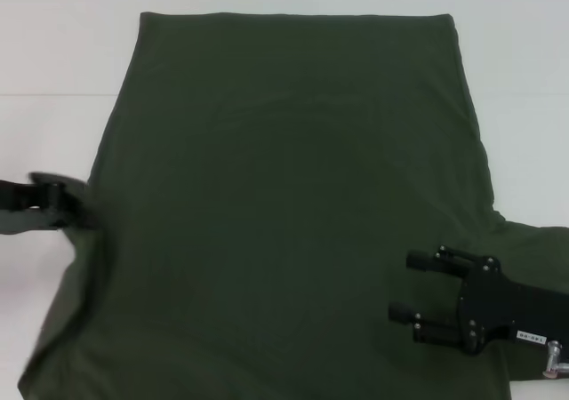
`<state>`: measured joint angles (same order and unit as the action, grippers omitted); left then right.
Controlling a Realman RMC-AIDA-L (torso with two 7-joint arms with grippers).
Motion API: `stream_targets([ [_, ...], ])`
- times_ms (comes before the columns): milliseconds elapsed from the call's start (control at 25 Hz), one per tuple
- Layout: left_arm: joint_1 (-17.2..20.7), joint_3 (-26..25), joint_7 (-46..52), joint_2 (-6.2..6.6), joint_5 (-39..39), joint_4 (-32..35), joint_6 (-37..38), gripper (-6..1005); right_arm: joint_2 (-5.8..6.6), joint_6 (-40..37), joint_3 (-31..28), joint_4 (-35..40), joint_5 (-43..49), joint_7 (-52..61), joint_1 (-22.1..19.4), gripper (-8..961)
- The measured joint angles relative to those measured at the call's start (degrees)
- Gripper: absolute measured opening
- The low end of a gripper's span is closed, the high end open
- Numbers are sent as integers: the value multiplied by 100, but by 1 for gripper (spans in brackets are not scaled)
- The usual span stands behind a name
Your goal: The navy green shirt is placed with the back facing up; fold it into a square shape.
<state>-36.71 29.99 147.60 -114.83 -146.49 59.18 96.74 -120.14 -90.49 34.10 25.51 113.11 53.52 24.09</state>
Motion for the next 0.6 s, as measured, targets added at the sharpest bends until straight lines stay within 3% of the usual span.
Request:
stream_targets([
  [120,-39,5,-28,-153,0,-60,-34,47,6,-1,0,-41,0,0,-3,806],
  [240,-28,12,-52,-206,-16,-232,-114,49,7,-10,0,-41,0,0,-19,806],
  [440,22,-147,-51,-117,14,-784,-240,89,10,-4,0,-41,1,0,-36,806],
  [600,112,-344,-145,51,233,-1269,-290,140,9,-5,0,-39,1,0,-49,806],
])
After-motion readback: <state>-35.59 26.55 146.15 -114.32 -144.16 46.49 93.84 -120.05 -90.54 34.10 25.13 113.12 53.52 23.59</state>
